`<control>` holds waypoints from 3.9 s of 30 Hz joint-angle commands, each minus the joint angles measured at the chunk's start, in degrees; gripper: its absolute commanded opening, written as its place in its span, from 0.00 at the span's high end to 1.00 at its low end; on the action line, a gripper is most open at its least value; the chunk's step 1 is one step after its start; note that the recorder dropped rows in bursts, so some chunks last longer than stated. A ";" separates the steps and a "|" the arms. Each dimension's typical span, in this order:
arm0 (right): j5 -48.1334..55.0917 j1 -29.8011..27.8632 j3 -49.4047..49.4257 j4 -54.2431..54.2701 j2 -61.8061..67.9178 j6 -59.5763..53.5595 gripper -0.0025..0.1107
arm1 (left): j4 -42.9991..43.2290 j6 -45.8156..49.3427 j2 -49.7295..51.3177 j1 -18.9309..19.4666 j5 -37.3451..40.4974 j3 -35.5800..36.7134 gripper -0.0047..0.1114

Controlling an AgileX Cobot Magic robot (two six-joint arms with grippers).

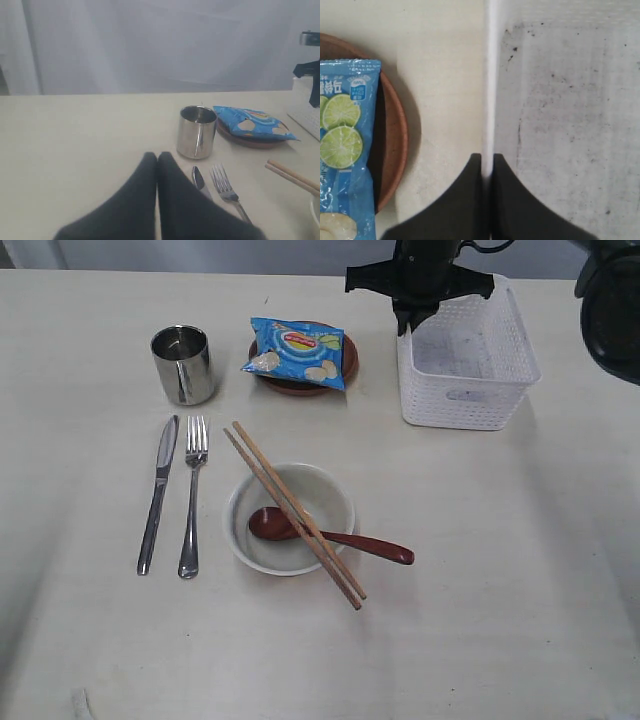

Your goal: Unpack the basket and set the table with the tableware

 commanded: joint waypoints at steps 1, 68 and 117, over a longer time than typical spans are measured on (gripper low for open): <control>0.21 0.15 0.26 0.55 0.22 -1.96 0.98 | -0.70 0.02 -0.21 -0.06 -0.61 0.16 0.96; -21.54 0.05 53.30 0.23 -60.04 -13.15 0.98 | -0.71 0.02 -0.21 -0.06 -0.61 0.16 0.96; -55.53 -18.83 125.44 0.83 -138.61 -13.60 0.98 | -0.71 0.02 -0.21 -0.06 -0.61 0.16 0.96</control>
